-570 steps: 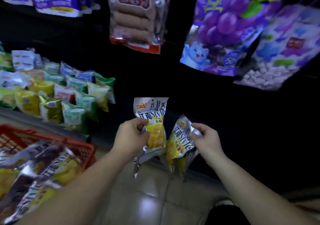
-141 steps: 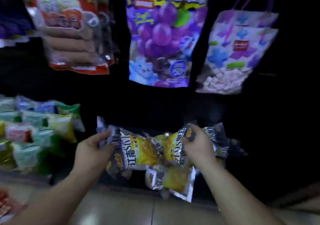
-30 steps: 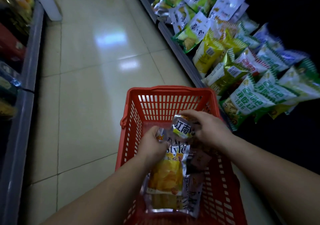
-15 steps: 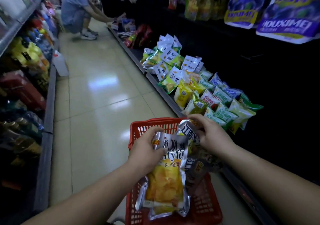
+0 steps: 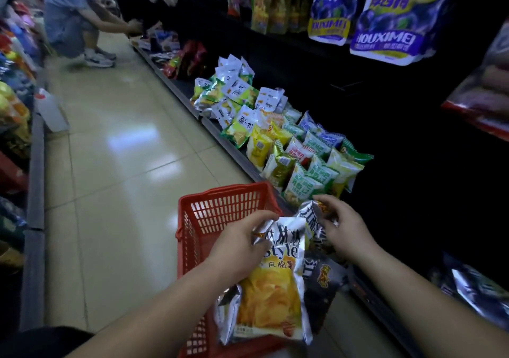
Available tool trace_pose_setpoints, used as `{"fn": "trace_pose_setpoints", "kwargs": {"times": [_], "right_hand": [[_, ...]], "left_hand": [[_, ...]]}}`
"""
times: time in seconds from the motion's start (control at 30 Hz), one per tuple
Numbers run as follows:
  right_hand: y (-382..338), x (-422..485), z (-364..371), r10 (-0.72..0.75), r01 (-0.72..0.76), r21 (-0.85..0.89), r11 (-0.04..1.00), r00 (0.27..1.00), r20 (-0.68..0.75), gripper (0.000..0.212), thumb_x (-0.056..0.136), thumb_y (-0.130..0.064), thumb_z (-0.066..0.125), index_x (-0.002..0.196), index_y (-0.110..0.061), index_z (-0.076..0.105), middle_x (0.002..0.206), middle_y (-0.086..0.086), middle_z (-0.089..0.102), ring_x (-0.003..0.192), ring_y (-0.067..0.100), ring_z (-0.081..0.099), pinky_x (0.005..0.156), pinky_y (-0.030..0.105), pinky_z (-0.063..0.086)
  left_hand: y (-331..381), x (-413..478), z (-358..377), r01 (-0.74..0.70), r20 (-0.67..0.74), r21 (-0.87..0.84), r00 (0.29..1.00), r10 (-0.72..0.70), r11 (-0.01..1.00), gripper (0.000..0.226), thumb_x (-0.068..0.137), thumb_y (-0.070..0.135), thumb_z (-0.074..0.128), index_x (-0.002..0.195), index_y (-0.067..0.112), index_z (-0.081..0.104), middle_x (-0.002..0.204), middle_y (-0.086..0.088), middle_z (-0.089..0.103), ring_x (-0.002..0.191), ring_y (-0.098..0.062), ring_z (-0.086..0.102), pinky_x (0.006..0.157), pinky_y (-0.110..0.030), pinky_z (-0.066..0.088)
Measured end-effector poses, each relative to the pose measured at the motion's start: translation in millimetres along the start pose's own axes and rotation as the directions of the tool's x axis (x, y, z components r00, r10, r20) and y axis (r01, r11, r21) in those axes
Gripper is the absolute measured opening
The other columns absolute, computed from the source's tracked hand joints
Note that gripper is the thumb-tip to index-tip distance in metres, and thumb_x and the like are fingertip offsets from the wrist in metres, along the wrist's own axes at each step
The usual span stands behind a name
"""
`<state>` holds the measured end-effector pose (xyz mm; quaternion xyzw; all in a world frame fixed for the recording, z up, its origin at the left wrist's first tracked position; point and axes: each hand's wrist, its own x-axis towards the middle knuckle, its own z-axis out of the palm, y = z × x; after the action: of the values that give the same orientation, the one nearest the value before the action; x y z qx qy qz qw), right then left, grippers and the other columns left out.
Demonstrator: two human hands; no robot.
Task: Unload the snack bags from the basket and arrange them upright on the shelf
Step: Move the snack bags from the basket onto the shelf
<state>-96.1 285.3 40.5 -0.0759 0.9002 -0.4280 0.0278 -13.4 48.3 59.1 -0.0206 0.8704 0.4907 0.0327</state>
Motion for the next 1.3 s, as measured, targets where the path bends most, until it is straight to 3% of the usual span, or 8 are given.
{"fn": "trace_pose_setpoints", "kwargs": {"times": [0.17,0.47,0.53,0.67,0.87,1.03,1.17,1.3], "right_hand": [[26.1,9.1,-33.6,0.069,-0.069,0.003,0.998,0.996,-0.062,0.043,0.096,-0.007,0.062,0.121,-0.042,0.063,0.113,0.003,0.062,0.087,0.006,0.058,0.063,0.008,0.04],[64.2,-33.4,-131.9,0.157,-0.134,0.095,0.986,0.941,-0.3,0.052,0.096,0.001,0.054,0.13,-0.038,0.061,0.12,-0.005,0.058,0.102,-0.012,0.056,0.077,0.0,0.04],[80.0,-53.4,-163.4,0.185,-0.158,0.103,0.982,0.911,-0.368,0.058,0.097,0.004,0.048,0.137,-0.038,0.058,0.119,-0.01,0.053,0.1,-0.023,0.049,0.077,-0.005,0.036],[117.8,-93.6,-218.6,0.269,-0.212,0.166,0.963,0.787,-0.555,0.059,0.101,0.003,0.043,0.139,-0.041,0.056,0.12,-0.009,0.05,0.106,-0.003,0.055,0.077,0.006,0.043],[176.6,-137.8,-273.4,0.381,-0.201,0.326,0.924,0.567,-0.73,0.065,0.101,-0.006,0.053,0.149,-0.048,0.04,0.141,-0.002,0.046,0.101,0.019,0.058,0.08,0.027,0.045],[202.5,-161.8,-273.3,0.597,-0.653,0.204,0.729,0.461,-0.656,0.088,0.091,-0.036,0.071,0.153,-0.059,0.013,0.168,0.001,-0.01,0.155,0.03,0.004,0.117,0.043,0.03],[201.9,-166.3,-262.9,0.672,-0.703,0.154,0.694,0.556,-0.49,0.078,0.089,-0.04,0.073,0.153,-0.048,0.03,0.162,0.006,0.026,0.145,0.029,0.031,0.114,0.04,0.034],[189.9,-164.8,-242.8,0.675,-0.629,0.246,0.738,0.694,-0.25,0.057,0.092,-0.029,0.073,0.145,-0.024,0.053,0.133,-0.004,0.062,0.108,0.012,0.058,0.094,0.027,0.045]], "left_hand": [[9.1,33.9,22.2,-0.037,-0.024,-0.082,0.999,0.035,0.996,0.048,0.087,0.014,0.078,0.109,0.054,0.062,0.123,0.023,0.062,0.111,-0.007,0.063,0.076,-0.034,0.062],[73.8,64.3,108.8,-0.171,0.009,-0.149,0.985,0.174,0.974,0.049,0.089,0.013,0.077,0.122,0.046,0.06,0.145,0.009,0.054,0.13,-0.007,0.055,0.07,-0.004,0.048],[98.7,68.9,143.8,-0.212,0.018,-0.147,0.976,0.217,0.966,0.048,0.091,0.015,0.075,0.121,0.049,0.057,0.138,0.015,0.053,0.096,0.01,0.063,0.063,-0.012,0.053],[149.0,75.9,225.1,-0.236,0.117,-0.182,0.959,0.259,0.955,0.052,0.095,0.017,0.07,0.114,0.062,0.053,0.109,0.024,0.059,0.071,-0.028,0.068,0.061,-0.054,0.058],[220.4,86.9,343.0,-0.341,0.151,-0.184,0.917,0.369,0.922,0.043,0.096,0.017,0.066,0.121,0.051,0.055,0.087,0.006,0.068,0.056,-0.026,0.059,0.05,-0.049,0.052],[210.8,97.0,424.0,-0.145,0.195,-0.282,0.959,0.204,0.948,0.074,0.092,0.027,0.072,0.152,0.046,0.033,0.149,0.001,0.044,0.116,-0.013,0.058,0.094,-0.04,0.057],[167.9,92.2,449.3,0.092,0.366,-0.032,0.928,-0.074,0.995,0.12,0.072,0.046,0.086,0.155,0.052,0.0,0.165,0.008,0.006,0.147,-0.03,0.03,0.111,-0.051,0.044],[129.2,84.7,427.8,0.014,0.426,0.038,0.904,-0.028,0.999,0.11,0.072,0.025,0.087,0.159,0.034,0.02,0.168,0.002,-0.004,0.153,-0.029,0.019,0.117,-0.047,0.037]]}}
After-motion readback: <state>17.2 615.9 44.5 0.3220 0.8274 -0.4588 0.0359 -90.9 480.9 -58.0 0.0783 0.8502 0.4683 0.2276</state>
